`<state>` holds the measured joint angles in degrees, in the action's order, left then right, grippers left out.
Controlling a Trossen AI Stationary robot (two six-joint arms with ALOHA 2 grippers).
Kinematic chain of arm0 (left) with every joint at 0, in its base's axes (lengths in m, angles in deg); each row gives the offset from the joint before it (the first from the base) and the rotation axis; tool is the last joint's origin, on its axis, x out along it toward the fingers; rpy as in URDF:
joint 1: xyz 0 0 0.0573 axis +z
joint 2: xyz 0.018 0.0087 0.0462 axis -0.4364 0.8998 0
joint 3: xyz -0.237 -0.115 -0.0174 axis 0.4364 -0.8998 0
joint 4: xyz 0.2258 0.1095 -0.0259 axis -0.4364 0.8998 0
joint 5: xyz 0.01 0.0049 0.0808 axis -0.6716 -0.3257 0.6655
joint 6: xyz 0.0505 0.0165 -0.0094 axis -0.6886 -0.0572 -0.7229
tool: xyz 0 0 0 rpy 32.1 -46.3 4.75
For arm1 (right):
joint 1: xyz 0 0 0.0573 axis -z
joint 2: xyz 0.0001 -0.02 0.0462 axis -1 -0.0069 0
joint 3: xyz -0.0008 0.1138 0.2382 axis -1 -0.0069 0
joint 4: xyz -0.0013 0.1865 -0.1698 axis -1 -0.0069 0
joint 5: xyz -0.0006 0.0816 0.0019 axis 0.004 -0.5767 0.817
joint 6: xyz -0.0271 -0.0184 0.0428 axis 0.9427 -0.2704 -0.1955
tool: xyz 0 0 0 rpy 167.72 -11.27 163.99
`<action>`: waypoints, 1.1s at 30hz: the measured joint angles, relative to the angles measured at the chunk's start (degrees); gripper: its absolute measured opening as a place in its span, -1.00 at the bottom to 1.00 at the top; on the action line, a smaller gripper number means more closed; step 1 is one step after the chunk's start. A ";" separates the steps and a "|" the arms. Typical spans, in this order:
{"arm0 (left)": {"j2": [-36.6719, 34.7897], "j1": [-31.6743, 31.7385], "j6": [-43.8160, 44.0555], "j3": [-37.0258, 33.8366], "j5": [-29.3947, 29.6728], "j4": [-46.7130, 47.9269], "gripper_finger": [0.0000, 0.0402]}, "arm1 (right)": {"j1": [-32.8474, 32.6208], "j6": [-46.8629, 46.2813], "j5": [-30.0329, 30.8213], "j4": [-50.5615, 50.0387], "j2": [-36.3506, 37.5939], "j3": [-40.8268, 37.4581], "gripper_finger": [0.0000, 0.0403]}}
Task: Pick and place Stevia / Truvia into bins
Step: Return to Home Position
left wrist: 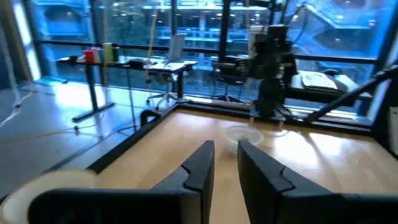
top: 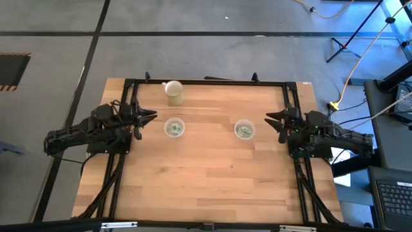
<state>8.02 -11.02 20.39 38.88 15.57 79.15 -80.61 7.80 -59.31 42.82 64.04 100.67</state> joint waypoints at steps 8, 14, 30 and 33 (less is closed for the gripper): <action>-4.23 0.00 2.32 -6.92 2.64 -2.52 -0.68 | -0.02 -1.11 0.23 2.43 0.37 -0.04 -0.28; -4.23 0.00 2.75 -10.86 3.92 -6.47 -0.68 | -0.02 -0.97 0.39 2.82 0.30 -0.04 -0.28; -4.05 0.00 0.46 -15.01 4.32 -12.77 -0.68 | -0.02 -1.43 0.23 2.75 0.30 -0.06 -0.28; -4.03 0.00 -0.62 -15.01 4.83 -12.78 -0.68 | -0.02 -1.39 0.23 6.87 0.30 -2.47 -0.28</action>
<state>3.98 -11.02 19.77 23.87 20.41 66.37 -80.63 6.41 -59.07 49.70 64.34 98.19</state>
